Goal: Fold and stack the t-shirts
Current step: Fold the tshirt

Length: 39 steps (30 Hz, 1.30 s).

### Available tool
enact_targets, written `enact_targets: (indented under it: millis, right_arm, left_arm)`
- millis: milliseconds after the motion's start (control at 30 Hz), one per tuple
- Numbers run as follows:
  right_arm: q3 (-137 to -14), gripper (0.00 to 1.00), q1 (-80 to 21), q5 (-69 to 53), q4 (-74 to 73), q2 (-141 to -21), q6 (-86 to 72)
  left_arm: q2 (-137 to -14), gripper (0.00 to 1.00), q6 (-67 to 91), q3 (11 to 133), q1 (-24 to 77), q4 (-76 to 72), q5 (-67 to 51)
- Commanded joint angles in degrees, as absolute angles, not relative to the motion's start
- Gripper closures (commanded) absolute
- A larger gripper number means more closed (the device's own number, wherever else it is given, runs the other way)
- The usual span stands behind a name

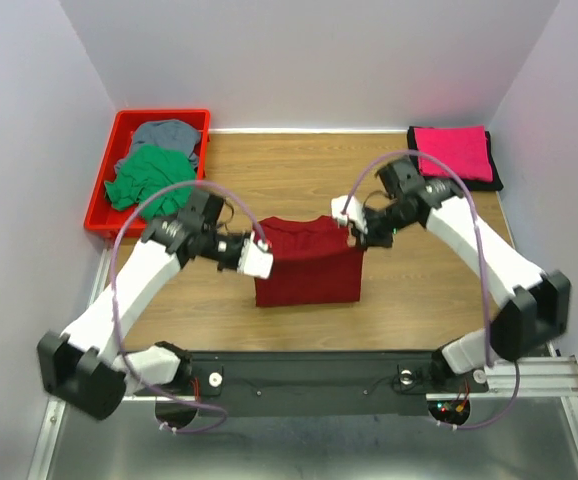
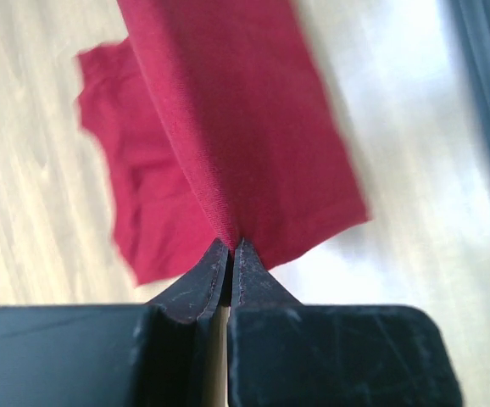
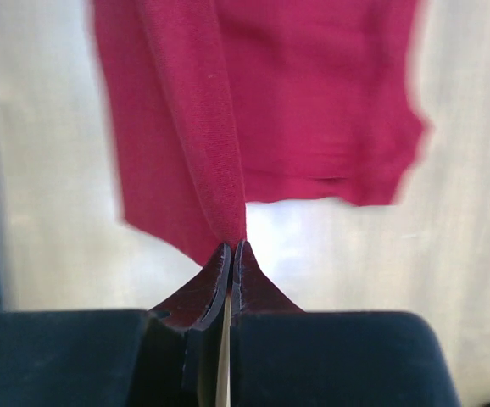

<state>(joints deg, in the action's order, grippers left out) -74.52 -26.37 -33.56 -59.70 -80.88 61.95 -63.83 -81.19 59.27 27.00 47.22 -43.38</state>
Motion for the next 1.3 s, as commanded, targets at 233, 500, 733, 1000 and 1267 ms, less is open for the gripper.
enact_targets:
  millis: [233, 500, 733, 1000, 1267]
  right_arm:
    - [-107.82, 0.99, -15.65, -41.39, -61.79, -120.65, 73.39]
    - [-120.50, 0.99, -15.56, -44.64, -61.17, -136.31, 69.00]
    - [-116.73, 0.98, -15.91, -42.28, -59.15, -137.03, 63.37]
    - [-95.91, 0.98, -18.19, -40.34, -59.41, -122.27, 62.05]
    - [-82.26, 0.88, -20.21, -40.60, -62.30, -108.55, 55.12]
  left_arm:
    - [-102.25, 0.99, -76.65, 83.37, 15.48, 37.81, -47.63]
    - [-117.77, 0.99, -67.76, 92.72, 13.97, 33.40, -43.16]
    - [-120.15, 0.98, -69.34, 92.91, 15.20, 36.99, -38.15]
    - [-110.93, 0.98, -73.83, 79.57, 21.08, 37.00, -38.67]
    - [-100.03, 0.97, -71.99, 65.67, 24.70, 36.65, -42.10]
